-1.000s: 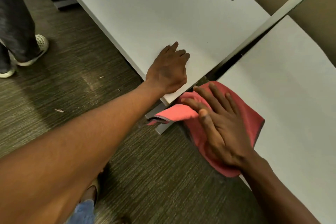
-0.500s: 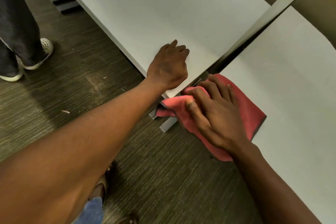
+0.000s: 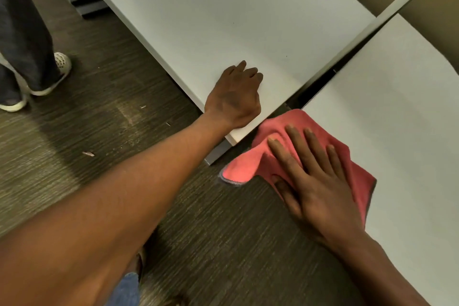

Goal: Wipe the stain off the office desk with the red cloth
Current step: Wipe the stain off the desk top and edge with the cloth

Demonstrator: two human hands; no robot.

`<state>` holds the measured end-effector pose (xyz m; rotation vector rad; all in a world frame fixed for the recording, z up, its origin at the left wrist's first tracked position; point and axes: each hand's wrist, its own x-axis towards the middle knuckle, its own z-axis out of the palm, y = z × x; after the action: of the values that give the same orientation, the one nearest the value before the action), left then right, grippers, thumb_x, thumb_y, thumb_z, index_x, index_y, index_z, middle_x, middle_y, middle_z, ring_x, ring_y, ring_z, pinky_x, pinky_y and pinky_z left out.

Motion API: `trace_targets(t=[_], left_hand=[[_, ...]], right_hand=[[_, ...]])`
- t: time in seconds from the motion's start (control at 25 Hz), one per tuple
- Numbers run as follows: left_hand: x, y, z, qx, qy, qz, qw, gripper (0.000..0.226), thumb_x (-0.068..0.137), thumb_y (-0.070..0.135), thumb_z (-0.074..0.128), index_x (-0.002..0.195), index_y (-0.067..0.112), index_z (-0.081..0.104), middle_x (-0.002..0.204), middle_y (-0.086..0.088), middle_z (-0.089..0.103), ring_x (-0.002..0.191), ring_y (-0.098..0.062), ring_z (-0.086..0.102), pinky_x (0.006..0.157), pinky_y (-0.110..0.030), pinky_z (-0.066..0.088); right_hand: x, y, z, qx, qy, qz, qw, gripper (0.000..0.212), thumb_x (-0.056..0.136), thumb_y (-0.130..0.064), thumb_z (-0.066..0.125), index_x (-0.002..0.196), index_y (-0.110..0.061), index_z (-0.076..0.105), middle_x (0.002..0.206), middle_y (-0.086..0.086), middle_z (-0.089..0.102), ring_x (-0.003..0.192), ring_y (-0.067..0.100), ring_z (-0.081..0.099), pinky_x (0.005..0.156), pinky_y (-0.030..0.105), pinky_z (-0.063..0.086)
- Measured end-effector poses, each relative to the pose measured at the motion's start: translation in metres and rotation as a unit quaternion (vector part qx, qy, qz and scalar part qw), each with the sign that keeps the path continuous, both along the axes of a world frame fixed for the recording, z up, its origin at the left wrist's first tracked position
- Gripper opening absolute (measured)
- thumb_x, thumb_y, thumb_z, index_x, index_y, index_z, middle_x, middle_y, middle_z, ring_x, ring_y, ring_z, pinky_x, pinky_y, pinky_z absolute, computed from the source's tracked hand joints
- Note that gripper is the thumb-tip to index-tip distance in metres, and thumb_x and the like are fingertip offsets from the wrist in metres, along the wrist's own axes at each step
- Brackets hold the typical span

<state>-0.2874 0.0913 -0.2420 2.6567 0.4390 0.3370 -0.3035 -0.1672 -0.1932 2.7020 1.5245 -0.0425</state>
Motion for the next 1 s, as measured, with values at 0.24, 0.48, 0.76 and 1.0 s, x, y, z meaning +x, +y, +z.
trace_targets(t=[0.24, 0.48, 0.76, 1.0], left_hand=[[0.002, -0.001, 0.001, 0.010, -0.001, -0.004, 1.000, 0.043, 0.096, 0.015, 0.037, 0.134, 0.008, 0.056, 0.142, -0.006, 0.056, 0.147, -0.030, 0.033, 0.119, -0.037, 0.024], [-0.001, 0.000, -0.003, -0.002, -0.022, -0.001, 1.000, 0.039, 0.094, 0.012, 0.042, 0.129, 0.006, 0.060, 0.139, -0.009, 0.059, 0.147, -0.031, 0.036, 0.119, -0.038, 0.023], [0.001, -0.002, -0.004, -0.004, -0.036, 0.004, 0.999, 0.041, 0.092, 0.013, 0.042, 0.127, 0.005, 0.061, 0.138, -0.011, 0.061, 0.145, -0.033, 0.039, 0.118, -0.041, 0.026], [0.001, 0.002, -0.004, 0.006, -0.040, -0.007, 0.999, 0.042, 0.093, 0.015, 0.043, 0.129, 0.005, 0.061, 0.139, -0.012, 0.060, 0.143, -0.034, 0.041, 0.117, -0.042, 0.028]], right_hand=[[0.001, 0.063, 0.002, 0.017, -0.003, -0.029, 0.999, 0.043, 0.100, -0.056, 0.039, 0.134, -0.036, 0.058, 0.139, -0.001, 0.055, 0.150, 0.028, 0.032, 0.122, 0.067, 0.018], [-0.004, 0.004, -0.002, 0.027, 0.021, 0.013, 0.999, 0.069, 0.101, -0.046, 0.048, 0.163, -0.046, 0.019, 0.175, -0.007, 0.013, 0.163, 0.022, 0.005, 0.126, 0.065, 0.016], [-0.007, 0.030, -0.004, 0.008, -0.019, -0.033, 0.999, 0.059, 0.100, -0.057, 0.042, 0.157, -0.049, 0.029, 0.171, -0.002, 0.026, 0.160, 0.033, 0.015, 0.120, 0.070, 0.018], [-0.011, 0.068, -0.007, 0.055, -0.029, -0.035, 0.997, 0.029, 0.102, -0.042, 0.050, 0.124, -0.027, 0.062, 0.131, 0.001, 0.065, 0.142, 0.028, 0.043, 0.121, 0.066, 0.023]])
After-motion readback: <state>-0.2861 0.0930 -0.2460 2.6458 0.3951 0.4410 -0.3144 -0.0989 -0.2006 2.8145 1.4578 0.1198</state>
